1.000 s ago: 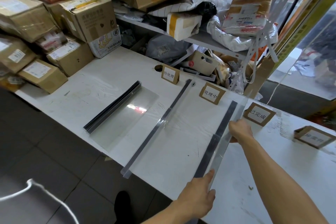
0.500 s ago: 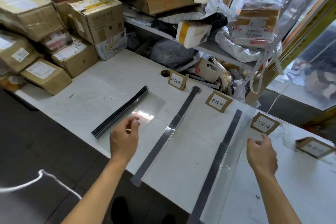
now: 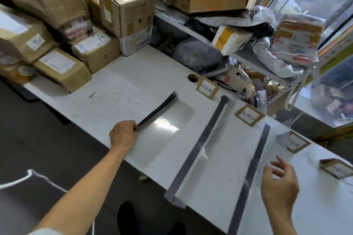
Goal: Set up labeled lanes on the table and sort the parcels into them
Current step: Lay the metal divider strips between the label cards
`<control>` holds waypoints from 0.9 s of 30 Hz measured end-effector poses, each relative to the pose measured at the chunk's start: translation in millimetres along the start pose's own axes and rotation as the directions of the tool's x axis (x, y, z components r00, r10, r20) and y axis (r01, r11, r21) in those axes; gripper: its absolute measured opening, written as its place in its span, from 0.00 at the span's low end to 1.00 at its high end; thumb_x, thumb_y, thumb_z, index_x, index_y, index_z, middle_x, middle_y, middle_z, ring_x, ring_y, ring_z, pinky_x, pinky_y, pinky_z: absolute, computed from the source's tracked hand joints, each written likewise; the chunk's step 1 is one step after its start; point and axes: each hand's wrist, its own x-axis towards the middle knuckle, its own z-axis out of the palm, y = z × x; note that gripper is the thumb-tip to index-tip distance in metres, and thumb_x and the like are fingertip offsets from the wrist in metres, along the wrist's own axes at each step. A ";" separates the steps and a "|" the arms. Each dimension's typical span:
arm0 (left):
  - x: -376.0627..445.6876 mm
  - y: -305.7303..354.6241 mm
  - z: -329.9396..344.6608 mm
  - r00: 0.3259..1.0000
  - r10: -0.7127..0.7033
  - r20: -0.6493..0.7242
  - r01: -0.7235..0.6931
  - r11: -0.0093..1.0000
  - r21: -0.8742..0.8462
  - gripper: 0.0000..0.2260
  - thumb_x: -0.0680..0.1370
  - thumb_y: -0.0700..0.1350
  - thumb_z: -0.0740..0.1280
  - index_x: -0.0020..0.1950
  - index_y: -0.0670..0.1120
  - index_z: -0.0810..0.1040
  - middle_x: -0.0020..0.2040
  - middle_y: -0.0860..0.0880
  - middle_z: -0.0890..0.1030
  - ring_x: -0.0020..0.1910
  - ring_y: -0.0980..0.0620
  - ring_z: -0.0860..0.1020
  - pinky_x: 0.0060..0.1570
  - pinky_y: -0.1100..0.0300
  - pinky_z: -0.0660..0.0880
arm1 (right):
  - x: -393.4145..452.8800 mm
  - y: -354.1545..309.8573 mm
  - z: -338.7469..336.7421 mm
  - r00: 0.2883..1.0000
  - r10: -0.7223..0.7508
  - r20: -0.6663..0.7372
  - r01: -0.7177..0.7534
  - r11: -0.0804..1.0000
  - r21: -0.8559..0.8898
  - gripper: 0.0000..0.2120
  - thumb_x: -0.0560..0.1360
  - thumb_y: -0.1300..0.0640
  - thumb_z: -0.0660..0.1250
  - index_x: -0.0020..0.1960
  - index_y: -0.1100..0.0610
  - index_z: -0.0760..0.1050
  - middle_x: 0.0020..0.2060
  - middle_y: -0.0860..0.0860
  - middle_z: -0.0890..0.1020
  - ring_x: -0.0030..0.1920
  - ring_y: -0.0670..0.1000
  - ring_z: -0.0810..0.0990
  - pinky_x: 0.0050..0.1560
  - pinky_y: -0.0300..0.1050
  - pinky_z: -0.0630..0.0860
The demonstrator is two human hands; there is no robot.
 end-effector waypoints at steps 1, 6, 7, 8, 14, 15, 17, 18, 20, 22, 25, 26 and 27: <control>2.0 -2.5 -1.5 1.000 -0.004 0.012 0.004 0.999 -0.032 0.09 0.79 0.42 0.68 0.58 0.48 0.83 0.53 0.48 0.84 0.50 0.47 0.81 0.43 0.60 0.70 | -5.4 -5.1 6.0 1.000 -0.014 0.008 0.014 1.000 0.016 0.17 0.82 0.61 0.67 0.70 0.59 0.73 0.60 0.62 0.81 0.52 0.56 0.79 0.56 0.62 0.82; 4.7 -8.8 -11.4 0.993 0.058 -0.105 -0.070 0.991 -0.111 0.07 0.81 0.42 0.66 0.53 0.44 0.84 0.48 0.45 0.85 0.45 0.45 0.80 0.40 0.58 0.70 | -28.0 -46.5 36.1 0.988 -0.152 0.015 0.150 0.981 0.120 0.14 0.81 0.64 0.67 0.67 0.61 0.76 0.55 0.57 0.81 0.49 0.54 0.80 0.47 0.47 0.81; 4.7 -8.8 -15.0 0.987 0.074 -0.146 -0.095 0.984 -0.148 0.06 0.81 0.42 0.67 0.51 0.43 0.84 0.45 0.45 0.85 0.44 0.44 0.81 0.40 0.57 0.70 | -32.9 -55.4 41.7 0.982 -0.186 0.027 0.180 0.974 0.140 0.14 0.81 0.64 0.67 0.67 0.61 0.76 0.54 0.55 0.81 0.48 0.52 0.80 0.45 0.41 0.79; 5.0 -8.7 -19.4 0.979 0.091 -0.180 -0.128 0.971 -0.204 0.06 0.81 0.42 0.67 0.50 0.42 0.83 0.43 0.45 0.84 0.42 0.44 0.81 0.39 0.56 0.71 | -38.3 -64.1 47.9 0.976 -0.215 0.044 0.205 0.966 0.160 0.14 0.81 0.64 0.67 0.66 0.60 0.77 0.53 0.54 0.81 0.47 0.50 0.80 0.44 0.38 0.77; 6.9 -6.3 -52.6 0.961 0.138 -0.239 -0.242 0.840 -0.487 0.04 0.81 0.44 0.69 0.50 0.45 0.82 0.41 0.52 0.83 0.41 0.53 0.81 0.42 0.60 0.79 | -73.5 -117.0 96.9 0.930 -0.206 0.304 0.098 0.937 0.335 0.13 0.82 0.60 0.68 0.65 0.49 0.73 0.55 0.49 0.80 0.53 0.46 0.80 0.50 0.39 0.81; 5.7 -5.3 -57.7 0.970 0.114 -0.216 -0.216 0.814 -0.539 0.03 0.81 0.44 0.69 0.50 0.46 0.82 0.42 0.53 0.83 0.43 0.56 0.81 0.44 0.64 0.78 | -78.6 -125.0 106.0 0.918 -0.160 0.361 0.021 0.932 0.361 0.14 0.82 0.57 0.68 0.65 0.47 0.73 0.55 0.49 0.80 0.55 0.48 0.80 0.53 0.42 0.82; 1.8 -2.2 -65.1 0.983 0.072 -0.167 -0.163 0.755 -0.635 0.02 0.81 0.45 0.69 0.50 0.48 0.81 0.45 0.55 0.82 0.47 0.58 0.80 0.46 0.67 0.76 | -86.4 -141.5 121.9 0.869 -0.037 0.493 -0.194 0.892 0.408 0.22 0.78 0.45 0.72 0.69 0.45 0.70 0.60 0.51 0.79 0.60 0.52 0.81 0.58 0.48 0.82; -2.1 1.4 -68.7 0.989 0.058 -0.140 -0.139 0.712 -0.688 0.01 0.81 0.44 0.69 0.51 0.48 0.80 0.46 0.54 0.82 0.47 0.58 0.80 0.46 0.67 0.76 | -89.0 -150.4 128.6 0.815 0.015 0.580 -0.329 0.835 0.441 0.33 0.73 0.37 0.75 0.73 0.46 0.67 0.64 0.53 0.78 0.62 0.54 0.81 0.63 0.53 0.80; -13.5 10.8 -72.3 0.996 0.071 -0.059 -0.091 0.626 -0.774 0.01 0.81 0.44 0.69 0.51 0.48 0.79 0.47 0.53 0.82 0.47 0.58 0.80 0.45 0.67 0.78 | -88.1 -163.5 139.8 0.645 0.014 0.764 -0.632 0.572 0.523 0.58 0.57 0.30 0.81 0.79 0.48 0.61 0.69 0.57 0.75 0.65 0.60 0.79 0.72 0.61 0.73; -28.7 20.9 -69.5 0.987 0.158 0.022 -0.080 0.612 -0.787 0.01 0.81 0.45 0.70 0.49 0.49 0.79 0.45 0.54 0.82 0.44 0.60 0.81 0.43 0.67 0.78 | -82.5 -170.6 148.1 0.497 -0.121 0.859 -0.815 0.276 0.510 0.64 0.53 0.34 0.85 0.82 0.47 0.58 0.71 0.61 0.74 0.67 0.64 0.78 0.76 0.66 0.66; -49.8 26.1 -52.7 0.942 0.314 0.118 -0.123 0.652 -0.748 0.05 0.79 0.46 0.71 0.45 0.53 0.77 0.40 0.54 0.82 0.41 0.63 0.81 0.41 0.69 0.76 | -78.4 -169.2 152.4 0.455 -0.248 0.855 -0.866 0.103 0.490 0.65 0.54 0.36 0.86 0.82 0.47 0.56 0.74 0.64 0.70 0.70 0.69 0.75 0.74 0.70 0.66; -52.8 24.4 -46.5 0.928 0.352 0.124 -0.155 0.665 -0.731 0.06 0.79 0.47 0.72 0.44 0.53 0.77 0.40 0.55 0.82 0.41 0.63 0.81 0.41 0.68 0.76 | -78.5 -167.5 152.1 0.469 -0.252 0.846 -0.853 0.117 0.508 0.64 0.52 0.35 0.86 0.80 0.48 0.60 0.74 0.63 0.71 0.70 0.68 0.76 0.70 0.70 0.71; -54.5 21.8 -41.2 0.913 0.390 0.117 -0.203 0.685 -0.700 0.07 0.78 0.48 0.73 0.44 0.53 0.76 0.40 0.56 0.82 0.42 0.62 0.81 0.41 0.67 0.76 | -79.3 -166.7 149.7 0.491 -0.230 0.840 -0.834 0.155 0.530 0.62 0.48 0.34 0.86 0.76 0.48 0.67 0.72 0.62 0.74 0.69 0.66 0.77 0.67 0.69 0.75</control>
